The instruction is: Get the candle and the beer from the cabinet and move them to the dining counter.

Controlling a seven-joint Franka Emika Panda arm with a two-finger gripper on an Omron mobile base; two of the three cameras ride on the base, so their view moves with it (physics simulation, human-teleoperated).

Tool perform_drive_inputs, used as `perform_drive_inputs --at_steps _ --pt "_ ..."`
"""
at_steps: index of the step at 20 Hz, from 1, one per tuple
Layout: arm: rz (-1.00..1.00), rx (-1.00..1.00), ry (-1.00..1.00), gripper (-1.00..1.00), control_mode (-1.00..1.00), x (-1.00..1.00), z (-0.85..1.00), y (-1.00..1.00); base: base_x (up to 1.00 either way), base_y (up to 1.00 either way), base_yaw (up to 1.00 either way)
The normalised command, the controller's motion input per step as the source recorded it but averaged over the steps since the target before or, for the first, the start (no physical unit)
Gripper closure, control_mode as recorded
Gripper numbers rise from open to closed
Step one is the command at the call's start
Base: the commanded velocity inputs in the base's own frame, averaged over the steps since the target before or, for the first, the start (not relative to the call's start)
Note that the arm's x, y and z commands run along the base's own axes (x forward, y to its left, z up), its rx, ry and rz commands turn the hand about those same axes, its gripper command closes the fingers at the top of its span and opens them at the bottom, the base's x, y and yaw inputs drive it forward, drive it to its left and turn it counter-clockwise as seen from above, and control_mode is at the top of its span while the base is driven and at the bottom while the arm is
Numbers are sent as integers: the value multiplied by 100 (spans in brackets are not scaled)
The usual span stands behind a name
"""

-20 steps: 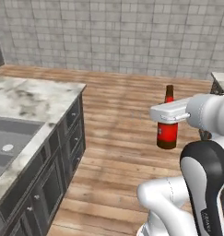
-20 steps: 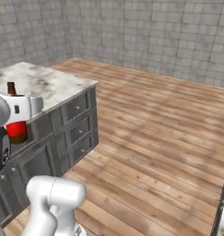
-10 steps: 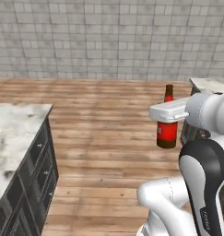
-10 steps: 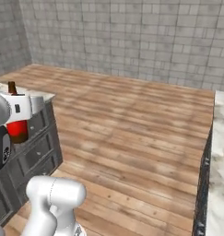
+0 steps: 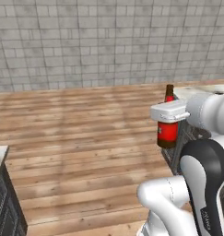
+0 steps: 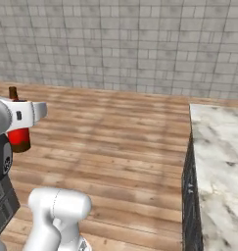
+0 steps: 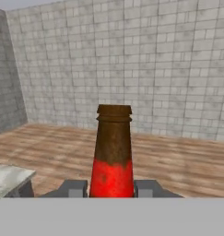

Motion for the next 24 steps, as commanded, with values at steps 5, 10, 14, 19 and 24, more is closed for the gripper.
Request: perform_drive_inputs --at_steps 5,10,14,19,24 --pt "0 0 0 100 100 0 0 0 100 42 -17" --pt "0 0 0 100 100 0 0 0 100 37 -4" --pt "0 0 0 100 100 0 0 0 100 7 12" --pt "0 0 0 100 100 0 0 0 100 -7 39" --pt "0 0 0 100 100 0 0 0 100 -13 64"
